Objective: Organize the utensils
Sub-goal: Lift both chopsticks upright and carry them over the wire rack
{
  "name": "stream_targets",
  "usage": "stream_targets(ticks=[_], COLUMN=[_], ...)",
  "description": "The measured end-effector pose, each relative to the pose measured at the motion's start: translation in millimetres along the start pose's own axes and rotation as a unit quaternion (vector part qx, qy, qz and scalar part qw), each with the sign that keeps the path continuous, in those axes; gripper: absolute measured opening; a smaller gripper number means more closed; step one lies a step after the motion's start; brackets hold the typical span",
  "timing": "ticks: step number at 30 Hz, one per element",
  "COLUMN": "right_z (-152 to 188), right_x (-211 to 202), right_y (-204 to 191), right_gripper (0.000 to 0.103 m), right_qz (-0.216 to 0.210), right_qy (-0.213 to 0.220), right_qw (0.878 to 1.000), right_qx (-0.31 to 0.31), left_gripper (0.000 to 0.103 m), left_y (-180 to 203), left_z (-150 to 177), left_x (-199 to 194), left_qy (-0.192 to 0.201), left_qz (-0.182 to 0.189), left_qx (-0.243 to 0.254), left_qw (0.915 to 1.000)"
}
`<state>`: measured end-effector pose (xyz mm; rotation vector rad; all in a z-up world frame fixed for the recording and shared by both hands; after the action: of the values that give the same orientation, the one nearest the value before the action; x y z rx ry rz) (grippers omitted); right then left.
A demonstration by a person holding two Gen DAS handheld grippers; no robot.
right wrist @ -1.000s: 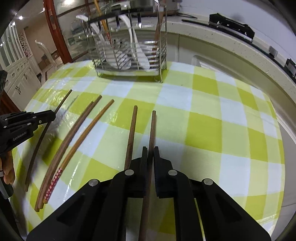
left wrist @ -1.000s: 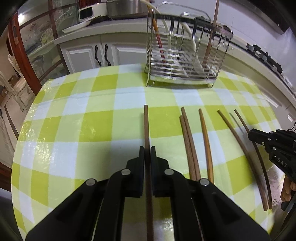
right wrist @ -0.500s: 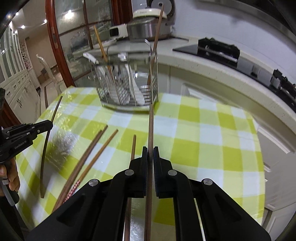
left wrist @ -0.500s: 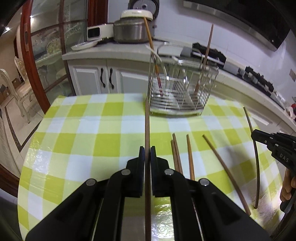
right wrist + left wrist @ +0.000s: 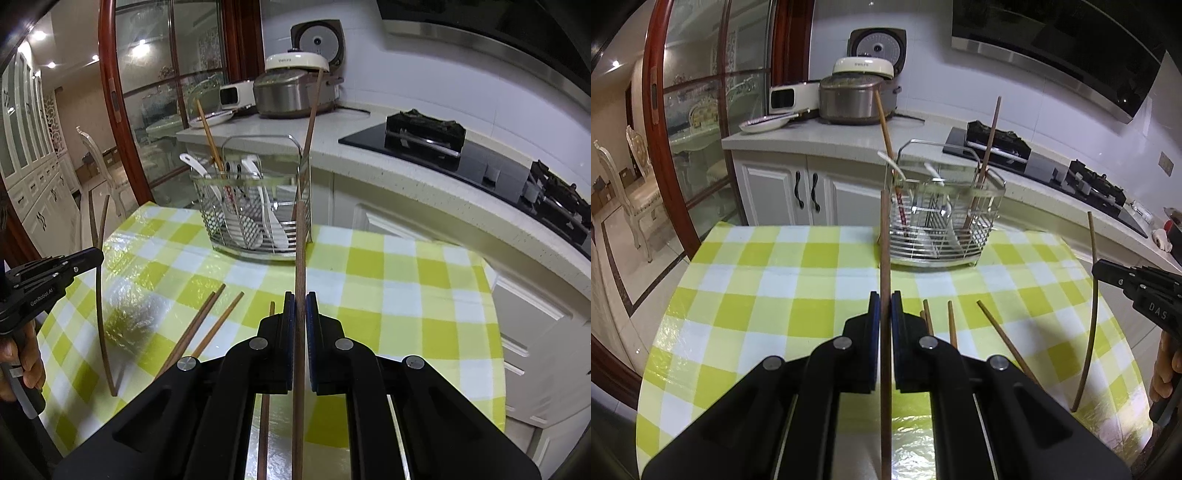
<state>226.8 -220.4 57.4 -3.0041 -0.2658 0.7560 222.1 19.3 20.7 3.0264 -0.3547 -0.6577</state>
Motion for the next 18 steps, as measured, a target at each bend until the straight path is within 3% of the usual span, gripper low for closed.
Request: stream_targets(ticks=[18], right_z=[-19], right_x=[-31], right_y=[-3], right_gripper=[0.009], right_qz=[0.003], right_qy=[0.035], right_qw=[0.999], right_qx=[0.0], left_gripper=[0.006], left_y=[6], left_z=[-17], left_x=[-29], left_qy=[0.044], left_qz=[0.004], left_qx=[0.003], left_qw=[0.999])
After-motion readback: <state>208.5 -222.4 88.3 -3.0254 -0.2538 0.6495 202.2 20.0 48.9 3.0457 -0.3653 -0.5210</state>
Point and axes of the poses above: each gripper's, at about its wrist camera, not at the fingertips, and x roughly the way its jaws point, y to its right, z to its underside, the point moved 2 cm from there along x, roughly the way its jaws point, and after that the axes turned 15 degrees about y, right-handed, at the moved point
